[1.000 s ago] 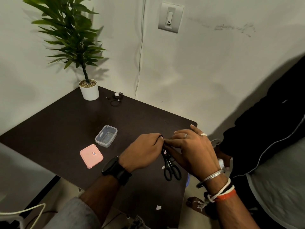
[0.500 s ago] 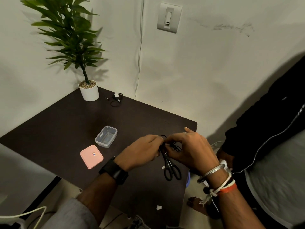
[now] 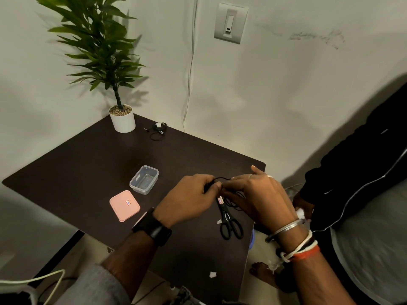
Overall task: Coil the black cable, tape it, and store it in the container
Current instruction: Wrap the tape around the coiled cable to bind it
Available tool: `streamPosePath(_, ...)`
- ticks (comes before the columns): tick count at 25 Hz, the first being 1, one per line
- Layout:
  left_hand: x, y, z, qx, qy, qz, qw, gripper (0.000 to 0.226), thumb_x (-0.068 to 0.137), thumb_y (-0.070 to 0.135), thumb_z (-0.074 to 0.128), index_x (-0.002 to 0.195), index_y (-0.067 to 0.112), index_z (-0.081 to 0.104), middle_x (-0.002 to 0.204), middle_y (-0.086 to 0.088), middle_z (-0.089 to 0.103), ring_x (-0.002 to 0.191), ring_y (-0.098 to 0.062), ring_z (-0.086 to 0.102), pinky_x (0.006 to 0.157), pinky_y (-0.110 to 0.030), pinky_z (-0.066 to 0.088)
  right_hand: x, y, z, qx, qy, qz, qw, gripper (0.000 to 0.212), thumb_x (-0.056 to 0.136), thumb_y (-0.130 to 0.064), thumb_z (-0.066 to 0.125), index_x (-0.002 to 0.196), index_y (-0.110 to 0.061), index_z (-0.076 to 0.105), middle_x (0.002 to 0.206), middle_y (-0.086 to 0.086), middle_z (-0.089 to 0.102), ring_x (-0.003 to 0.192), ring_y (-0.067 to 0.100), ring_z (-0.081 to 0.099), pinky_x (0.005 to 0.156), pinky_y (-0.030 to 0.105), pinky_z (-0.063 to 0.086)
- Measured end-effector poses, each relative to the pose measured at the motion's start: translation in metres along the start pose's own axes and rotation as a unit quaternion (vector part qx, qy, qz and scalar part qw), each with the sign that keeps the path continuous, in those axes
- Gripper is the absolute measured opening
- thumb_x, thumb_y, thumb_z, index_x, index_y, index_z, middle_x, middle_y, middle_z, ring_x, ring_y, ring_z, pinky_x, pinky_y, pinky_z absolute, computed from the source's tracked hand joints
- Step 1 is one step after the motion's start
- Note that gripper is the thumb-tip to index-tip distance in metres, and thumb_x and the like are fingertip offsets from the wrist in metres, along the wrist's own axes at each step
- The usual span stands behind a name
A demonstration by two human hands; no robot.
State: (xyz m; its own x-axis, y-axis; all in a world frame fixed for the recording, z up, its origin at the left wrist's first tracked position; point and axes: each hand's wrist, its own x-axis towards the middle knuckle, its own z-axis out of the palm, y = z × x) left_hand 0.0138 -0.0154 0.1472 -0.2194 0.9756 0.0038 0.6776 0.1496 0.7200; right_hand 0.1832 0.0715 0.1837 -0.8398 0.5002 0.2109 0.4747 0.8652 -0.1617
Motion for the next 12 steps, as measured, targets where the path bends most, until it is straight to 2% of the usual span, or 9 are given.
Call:
streamPosePath(4, 0.003, 0.004, 0.002, -0.029, 0.009, -0.023, 0.999, 0.034, 0.102, 0.043, 0.045, 0.085, 0.023, 0.066, 0.067, 0.0, 0.064, 0.051, -0.005, 0.049, 0.051, -0.026, 0.041, -0.002, -0.002, 0.006, -0.039, 0.041, -0.005, 0.998, 0.012, 0.093, -0.037, 0.066, 0.098, -0.035, 0.076, 0.088, -0.009, 0.075, 0.091, 0.013, 0.072, 0.112, 0.053, 0.036)
streamPosePath(7, 0.004, 0.003, 0.005, -0.116, -0.003, -0.056, 0.992, 0.037, 0.103, 0.043, 0.045, 0.084, 0.021, 0.067, 0.069, -0.006, 0.059, 0.06, -0.013, 0.051, 0.059, -0.035, 0.042, -0.001, 0.0, 0.013, -0.055, 0.075, -0.008, 0.996, 0.009, 0.088, -0.034, 0.071, 0.096, -0.033, 0.077, 0.085, -0.009, 0.075, 0.086, 0.014, 0.072, 0.107, 0.056, 0.041)
streamPosePath(9, 0.004, 0.0, 0.008, -0.182, -0.014, -0.078, 0.98, 0.037, 0.103, 0.041, 0.046, 0.082, 0.019, 0.067, 0.068, -0.002, 0.054, 0.062, -0.016, 0.047, 0.063, -0.038, 0.039, 0.002, 0.001, 0.019, -0.048, 0.089, -0.013, 0.995, 0.01, 0.088, -0.034, 0.071, 0.097, -0.034, 0.076, 0.087, -0.011, 0.075, 0.085, 0.012, 0.072, 0.105, 0.054, 0.044)
streamPosePath(12, 0.002, -0.005, 0.01, -0.272, -0.02, -0.107, 0.956, 0.036, 0.103, 0.036, 0.046, 0.08, 0.019, 0.067, 0.063, 0.004, 0.049, 0.057, -0.011, 0.041, 0.057, -0.028, 0.035, 0.002, 0.003, 0.027, 0.0, 0.089, 0.011, 0.996, 0.019, 0.089, -0.045, 0.066, 0.107, -0.04, 0.07, 0.092, -0.017, 0.074, 0.085, 0.007, 0.07, 0.097, 0.047, 0.052)
